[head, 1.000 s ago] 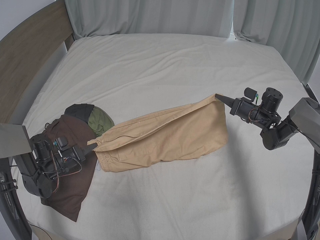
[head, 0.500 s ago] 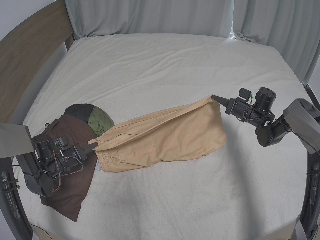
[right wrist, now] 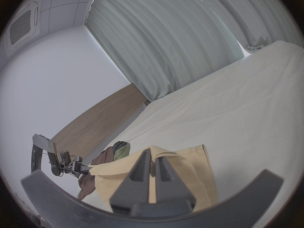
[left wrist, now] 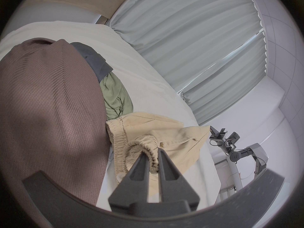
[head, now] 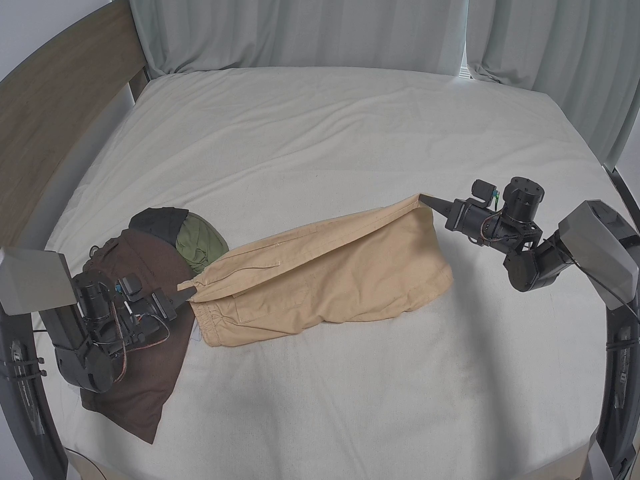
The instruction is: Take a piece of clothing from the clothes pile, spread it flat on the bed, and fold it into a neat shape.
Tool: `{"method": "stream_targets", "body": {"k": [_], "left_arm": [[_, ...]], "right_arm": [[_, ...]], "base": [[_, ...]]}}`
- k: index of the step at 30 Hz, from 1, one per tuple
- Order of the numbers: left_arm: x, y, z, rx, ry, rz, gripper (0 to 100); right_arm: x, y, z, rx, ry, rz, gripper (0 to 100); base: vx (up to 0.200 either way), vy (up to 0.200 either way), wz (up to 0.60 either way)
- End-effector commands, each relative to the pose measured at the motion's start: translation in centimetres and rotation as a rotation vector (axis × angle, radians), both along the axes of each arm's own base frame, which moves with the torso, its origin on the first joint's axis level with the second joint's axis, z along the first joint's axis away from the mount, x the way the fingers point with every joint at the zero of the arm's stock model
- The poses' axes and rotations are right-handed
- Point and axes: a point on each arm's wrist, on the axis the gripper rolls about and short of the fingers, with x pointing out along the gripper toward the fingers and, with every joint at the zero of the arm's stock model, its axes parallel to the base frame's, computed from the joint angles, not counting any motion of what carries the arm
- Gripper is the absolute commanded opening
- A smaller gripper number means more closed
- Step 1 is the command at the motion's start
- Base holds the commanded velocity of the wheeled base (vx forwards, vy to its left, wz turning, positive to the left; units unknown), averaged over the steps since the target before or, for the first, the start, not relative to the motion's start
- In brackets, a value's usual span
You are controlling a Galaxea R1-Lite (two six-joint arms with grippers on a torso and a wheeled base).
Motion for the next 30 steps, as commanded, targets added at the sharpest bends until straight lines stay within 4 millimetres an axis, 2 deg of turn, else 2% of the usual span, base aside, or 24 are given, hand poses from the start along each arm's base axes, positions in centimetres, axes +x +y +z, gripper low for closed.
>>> {"method": "stream_targets", "body": {"k": [1, 6, 9, 10, 14, 17, 19, 30], "left_arm": [[0.1, -0.1, -0.5, -0.001, 0.012, -0.002, 0], [0.2, -0.1, -0.9, 0.0, 0.022, -0.004, 0], [0.2, -0.2, -0.9, -0.001, 0.023, -0.005, 0], [0.3, -0.1, -0.9, -0.001, 0.02, -0.003, 100], [0.9, 0.2, -0.6, -0.001, -0.004, 0.008, 100], [1.7, 2.0, 0.3, -0.025, -0.037, 0.066, 100], [1.9, 2.4, 0.6, -0.053, -0.039, 0.083, 100], [1.5, 2.6, 2.1, -0.067, -0.066, 0.093, 100]], "right_arm": [[0.5, 0.1, -0.8, -0.001, 0.007, 0.001, 0], [0.7, 0.3, -1.7, -0.004, 0.024, -0.002, 0], [0.8, 0.4, -1.5, -0.004, 0.014, 0.0, 0], [0.9, 0.4, -1.4, -0.004, 0.011, 0.0, 100], [1.3, 0.4, -1.1, -0.001, 0.002, -0.002, 100], [1.1, 0.3, -0.9, -0.002, 0.008, -0.009, 100], [0.8, 0.3, -1.1, -0.004, 0.017, -0.009, 100], [-2.6, 1.1, -0.2, -0.018, 0.061, 0.018, 100]], "base": [[0.0, 0.0, 0.0], [0.0, 0.0, 0.0], [0.0, 0.0, 0.0], [0.0, 0.0, 0.0], [0.0, 0.0, 0.0], [0.0, 0.0, 0.0], [0.0, 0.0, 0.0], [0.0, 0.0, 0.0]]}}
